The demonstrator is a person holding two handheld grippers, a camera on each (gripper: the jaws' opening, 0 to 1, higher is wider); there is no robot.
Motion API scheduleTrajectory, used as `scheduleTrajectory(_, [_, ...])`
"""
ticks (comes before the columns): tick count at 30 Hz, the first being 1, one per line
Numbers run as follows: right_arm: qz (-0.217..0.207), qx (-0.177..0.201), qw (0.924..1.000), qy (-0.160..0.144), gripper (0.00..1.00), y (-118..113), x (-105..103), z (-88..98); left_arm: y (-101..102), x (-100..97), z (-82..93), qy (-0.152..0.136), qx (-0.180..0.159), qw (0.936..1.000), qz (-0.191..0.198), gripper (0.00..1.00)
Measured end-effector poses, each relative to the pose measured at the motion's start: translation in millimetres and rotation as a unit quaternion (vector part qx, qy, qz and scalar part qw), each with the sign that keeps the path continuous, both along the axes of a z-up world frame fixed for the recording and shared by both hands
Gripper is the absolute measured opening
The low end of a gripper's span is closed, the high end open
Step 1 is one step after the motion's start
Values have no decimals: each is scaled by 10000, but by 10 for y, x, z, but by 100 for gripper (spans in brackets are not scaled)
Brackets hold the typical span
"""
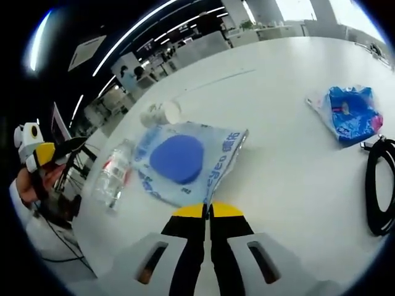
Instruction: Arrange the tabletop items into an orderly group along one side of the table until the central work area is clear of visible clutter.
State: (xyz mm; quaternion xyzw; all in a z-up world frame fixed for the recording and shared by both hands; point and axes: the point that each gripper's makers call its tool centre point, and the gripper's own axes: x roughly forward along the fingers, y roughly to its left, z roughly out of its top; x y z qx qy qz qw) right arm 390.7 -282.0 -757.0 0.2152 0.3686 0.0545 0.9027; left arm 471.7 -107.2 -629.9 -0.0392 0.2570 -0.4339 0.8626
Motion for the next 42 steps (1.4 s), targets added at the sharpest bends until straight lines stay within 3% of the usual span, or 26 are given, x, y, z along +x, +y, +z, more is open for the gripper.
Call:
scheduleTrajectory(28, [41, -68, 10000, 1, 0, -195, -142, 53, -428, 48, -30, -95, 271, 9986, -453, 75])
scheduleTrajectory(37, [53, -80, 10000, 3, 0, -232, -171, 50, -626, 170, -178, -168, 858, 9938, -691, 67])
scheduleTrajectory(42, [71, -89, 9999, -12, 0, -238, -172, 48, -696, 291, -349, -187, 1581, 9841, -793, 55])
